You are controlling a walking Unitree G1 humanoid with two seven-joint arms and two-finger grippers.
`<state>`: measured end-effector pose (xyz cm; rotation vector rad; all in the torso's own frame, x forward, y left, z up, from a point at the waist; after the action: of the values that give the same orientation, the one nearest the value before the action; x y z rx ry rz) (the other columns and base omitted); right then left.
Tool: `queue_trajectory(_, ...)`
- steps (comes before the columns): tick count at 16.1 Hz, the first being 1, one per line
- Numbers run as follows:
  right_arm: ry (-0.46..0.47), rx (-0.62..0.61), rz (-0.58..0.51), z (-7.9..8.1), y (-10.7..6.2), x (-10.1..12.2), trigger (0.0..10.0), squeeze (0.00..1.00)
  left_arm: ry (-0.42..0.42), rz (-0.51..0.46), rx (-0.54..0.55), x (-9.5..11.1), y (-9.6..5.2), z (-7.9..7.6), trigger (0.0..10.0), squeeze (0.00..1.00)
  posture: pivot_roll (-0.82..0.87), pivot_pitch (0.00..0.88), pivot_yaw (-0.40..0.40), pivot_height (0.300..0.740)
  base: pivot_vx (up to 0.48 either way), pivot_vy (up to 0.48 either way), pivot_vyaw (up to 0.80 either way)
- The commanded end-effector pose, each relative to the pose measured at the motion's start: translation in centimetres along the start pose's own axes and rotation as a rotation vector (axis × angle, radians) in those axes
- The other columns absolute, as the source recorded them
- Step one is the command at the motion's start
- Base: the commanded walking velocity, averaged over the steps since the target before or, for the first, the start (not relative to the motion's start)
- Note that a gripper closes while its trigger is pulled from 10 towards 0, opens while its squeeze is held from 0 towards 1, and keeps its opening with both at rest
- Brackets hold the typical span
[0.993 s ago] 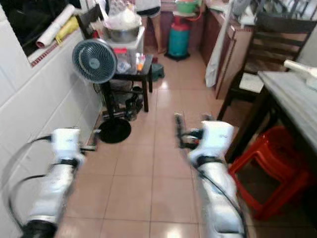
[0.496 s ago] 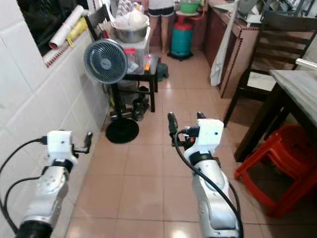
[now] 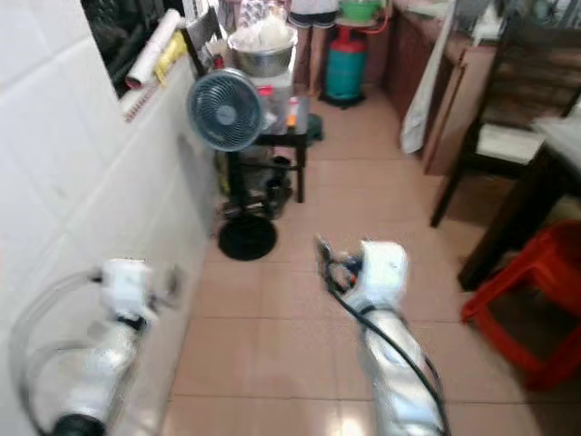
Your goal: Setting the table
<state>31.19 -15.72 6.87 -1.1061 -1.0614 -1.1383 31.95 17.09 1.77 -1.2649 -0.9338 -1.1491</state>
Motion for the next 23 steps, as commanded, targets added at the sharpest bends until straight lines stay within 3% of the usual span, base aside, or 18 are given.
queue_trajectory(1, 0.006, -0.013, 0.008, -0.1, 0.2, -0.6, 10.0, 0.00, -0.004, 0.053, -0.012, -1.5, -0.4, 0.5, 10.0, 0.00, 0.02, 0.000, -0.014, 0.740, 0.000, 0.000, 0.00)
queue_trajectory(3, 0.017, -0.022, 0.106, -0.5, 0.1, -3.5, 10.0, 0.00, 0.003, 0.134, -0.044, -3.8, -0.9, 0.1, 10.0, 0.00, 0.02, 0.000, -0.020, 0.740, 0.000, 0.000, 0.00)
queue_trajectory(5, -0.028, -0.017, 0.192, -0.7, 0.1, -6.0, 10.0, 0.00, 0.026, 0.213, -0.042, -5.6, -1.4, 0.1, 10.0, 0.00, 0.02, 0.000, -0.026, 0.740, 0.000, 0.000, 0.00)
queue_trajectory(6, -0.094, -0.023, 0.302, -1.4, -0.3, -8.8, 10.0, 0.00, 0.061, 0.325, -0.039, -8.0, -2.5, 0.2, 10.0, 0.00, 0.03, 0.000, -0.039, 0.740, 0.000, 0.000, 0.00)
queue_trajectory(7, -0.106, -0.039, 0.361, -1.8, -0.6, -10.1, 10.0, 0.00, 0.064, 0.388, -0.031, -9.3, -3.2, 0.5, 10.0, 0.00, 0.03, 0.000, -0.044, 0.740, 0.000, 0.000, 0.00)
queue_trajectory(10, -0.111, -0.037, 0.514, -2.1, -2.1, -13.2, 10.0, 0.00, 0.015, 0.533, -0.025, -11.9, -4.8, 0.4, 10.0, 0.00, 0.05, 0.000, -0.060, 0.740, 0.000, 0.000, 0.00)
queue_trajectory(14, -0.104, -0.070, 0.634, -2.8, -3.9, -15.6, 10.0, 0.00, -0.084, 0.647, -0.001, -13.5, -5.9, 0.3, 10.0, 0.00, 0.04, 0.000, -0.046, 0.740, 0.000, 0.000, 0.00)
queue_trajectory(16, -0.109, -0.110, 0.669, -3.3, -4.7, -16.2, 10.0, 0.00, -0.080, 0.672, 0.006, -13.8, -6.2, 0.6, 10.0, 0.00, 0.04, 0.000, -0.039, 0.740, 0.000, 0.000, 0.00)
queue_trajectory(18, -0.041, -0.132, 0.676, -3.3, -5.1, -16.6, 10.0, 0.00, -0.099, 0.692, 0.034, -14.1, -6.6, 1.1, 10.0, 0.00, 0.04, 0.000, -0.039, 0.740, 0.000, 0.000, 0.00)
queue_trajectory(22, -0.088, -0.099, 0.713, -2.8, -5.8, -17.3, 10.0, 0.00, -0.093, 0.711, 0.025, -14.5, -7.0, 1.2, 10.0, 0.00, 0.03, 0.000, -0.035, 0.740, 0.192, 0.000, 0.00)
queue_trajectory(23, -0.061, -0.105, 0.719, -2.8, -5.9, -17.4, 10.0, 0.00, -0.092, 0.717, 0.025, -14.6, -7.1, 1.3, 10.0, 0.00, 0.03, 0.000, -0.033, 0.740, 0.330, 0.000, 0.00)
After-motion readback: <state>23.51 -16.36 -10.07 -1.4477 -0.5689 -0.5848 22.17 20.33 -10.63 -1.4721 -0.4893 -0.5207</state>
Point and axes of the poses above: a point about 5 cm out from each wrist's last joint towards the gripper, its own y axis pointing out of the wrist towards the gripper, its own x axis along the axis of the wrist's last joint, z = x × y, the point moved 4 cm from there along y, pointing out of the wrist towards the gripper, and after that the axes turned 1 degree about y, right-handed, at the moved point
